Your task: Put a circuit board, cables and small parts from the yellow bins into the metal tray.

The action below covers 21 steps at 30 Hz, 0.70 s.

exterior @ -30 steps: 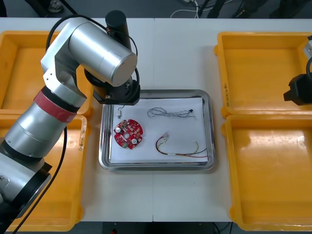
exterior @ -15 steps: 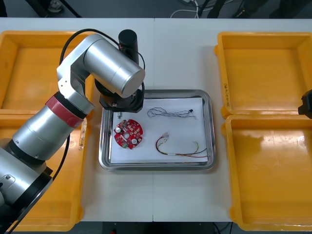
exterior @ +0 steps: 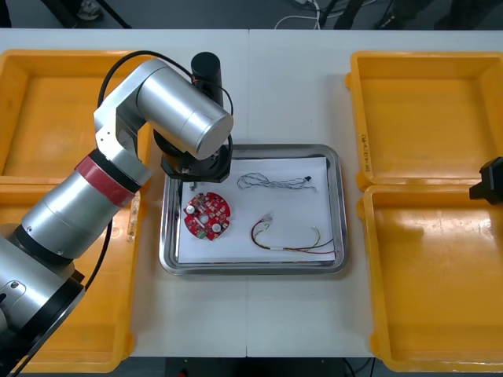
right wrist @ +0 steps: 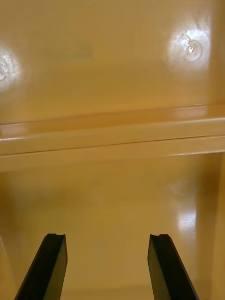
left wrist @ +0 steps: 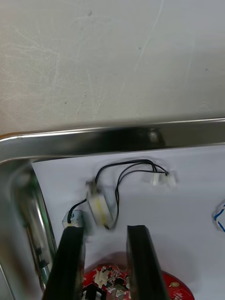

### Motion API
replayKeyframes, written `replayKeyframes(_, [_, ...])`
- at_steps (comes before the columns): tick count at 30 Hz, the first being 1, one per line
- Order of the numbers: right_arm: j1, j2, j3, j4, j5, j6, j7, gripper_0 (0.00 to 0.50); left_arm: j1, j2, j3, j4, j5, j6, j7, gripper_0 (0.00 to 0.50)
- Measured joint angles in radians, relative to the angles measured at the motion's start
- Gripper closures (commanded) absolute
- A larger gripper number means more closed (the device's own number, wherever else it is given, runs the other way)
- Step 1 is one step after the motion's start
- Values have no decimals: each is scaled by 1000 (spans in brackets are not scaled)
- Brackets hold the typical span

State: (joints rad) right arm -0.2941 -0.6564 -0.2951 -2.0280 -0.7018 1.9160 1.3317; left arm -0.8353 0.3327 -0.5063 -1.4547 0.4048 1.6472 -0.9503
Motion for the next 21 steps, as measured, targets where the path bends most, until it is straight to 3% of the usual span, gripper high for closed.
replayKeyframes(21, [18, 0, 0, 38, -15, 0, 0, 0, 0, 0, 0, 1, 0, -16, 0, 0])
